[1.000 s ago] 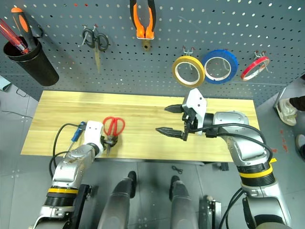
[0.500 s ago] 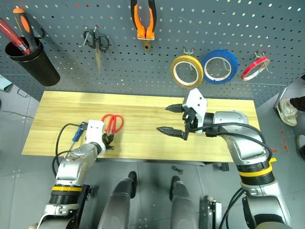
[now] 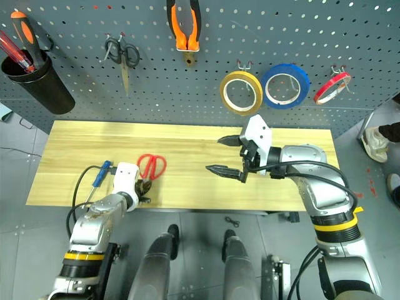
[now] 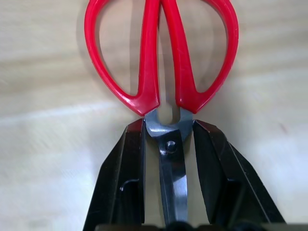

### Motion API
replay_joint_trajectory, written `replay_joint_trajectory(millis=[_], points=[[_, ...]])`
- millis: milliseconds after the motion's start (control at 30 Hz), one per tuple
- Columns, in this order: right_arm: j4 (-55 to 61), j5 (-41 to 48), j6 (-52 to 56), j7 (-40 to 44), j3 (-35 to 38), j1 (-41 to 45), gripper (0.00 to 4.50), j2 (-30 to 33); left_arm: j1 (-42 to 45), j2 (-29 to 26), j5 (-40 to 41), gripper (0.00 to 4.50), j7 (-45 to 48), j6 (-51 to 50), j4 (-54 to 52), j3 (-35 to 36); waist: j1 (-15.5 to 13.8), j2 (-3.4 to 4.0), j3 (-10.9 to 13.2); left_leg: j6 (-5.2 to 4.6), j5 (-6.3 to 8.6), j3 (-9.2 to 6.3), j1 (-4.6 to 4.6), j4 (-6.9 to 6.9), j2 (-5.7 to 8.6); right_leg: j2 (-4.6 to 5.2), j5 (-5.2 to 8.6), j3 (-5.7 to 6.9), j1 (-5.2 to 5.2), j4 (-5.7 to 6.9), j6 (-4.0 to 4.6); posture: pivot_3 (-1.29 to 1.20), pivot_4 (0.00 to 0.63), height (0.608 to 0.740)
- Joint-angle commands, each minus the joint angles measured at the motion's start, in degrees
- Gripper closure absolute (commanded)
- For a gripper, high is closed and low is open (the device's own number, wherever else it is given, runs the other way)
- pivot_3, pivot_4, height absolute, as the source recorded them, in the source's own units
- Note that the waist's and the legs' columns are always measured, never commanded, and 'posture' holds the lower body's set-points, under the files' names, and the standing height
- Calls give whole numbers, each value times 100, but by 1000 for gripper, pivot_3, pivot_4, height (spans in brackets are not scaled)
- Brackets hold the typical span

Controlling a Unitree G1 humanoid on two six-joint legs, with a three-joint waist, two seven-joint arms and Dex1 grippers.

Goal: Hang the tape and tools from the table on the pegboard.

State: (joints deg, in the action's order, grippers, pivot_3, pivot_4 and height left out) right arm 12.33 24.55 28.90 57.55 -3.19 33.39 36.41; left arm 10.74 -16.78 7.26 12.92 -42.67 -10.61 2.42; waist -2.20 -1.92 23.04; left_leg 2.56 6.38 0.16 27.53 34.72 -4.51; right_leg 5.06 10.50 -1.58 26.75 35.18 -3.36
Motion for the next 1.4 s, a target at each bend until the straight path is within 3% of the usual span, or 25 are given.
replay_joint_trajectory(millis=[33,233,433,567,833,1400], points=[[655,402,292,-158,295,1,0,35,-306,-288,52,3555,250,153,-1244,-34,-11,0,0,0,0,-1,2,-1,0,0,1,0,5,6,1,99,387,740],[1085,677,492,-612,414,136,0,-196,-447,-326,0,3555,264,766,-2462,-87,-54,-6,-4,1,0,-4,10,8,3,3,-3,4,1,-6,-7,128,355,740],[1111,1045,625,-968,620,734,0,-433,-788,-319,-149,3555,175,1698,-3018,115,-56,-10,-30,1,-1,-5,14,8,4,2,-8,5,2,-6,-8,143,305,740],[891,1266,803,-1021,725,1310,0,-395,-189,-231,-124,3555,-134,1818,-3184,443,-93,-12,-138,2,-2,-6,23,12,5,1,-12,11,6,-7,-9,157,258,740],[311,1742,1396,-1537,888,2390,0,-691,762,-217,-419,3555,-444,1969,-2777,441,-164,-44,-437,2,-4,-6,33,25,9,3,-56,15,-4,-26,15,162,214,740],[453,1544,1299,-1508,795,2049,0,-416,1522,-4,-237,3555,-236,1494,-1152,203,-137,-56,-652,-9,-17,-13,25,40,8,1,-71,21,-15,-15,23,108,200,740]])
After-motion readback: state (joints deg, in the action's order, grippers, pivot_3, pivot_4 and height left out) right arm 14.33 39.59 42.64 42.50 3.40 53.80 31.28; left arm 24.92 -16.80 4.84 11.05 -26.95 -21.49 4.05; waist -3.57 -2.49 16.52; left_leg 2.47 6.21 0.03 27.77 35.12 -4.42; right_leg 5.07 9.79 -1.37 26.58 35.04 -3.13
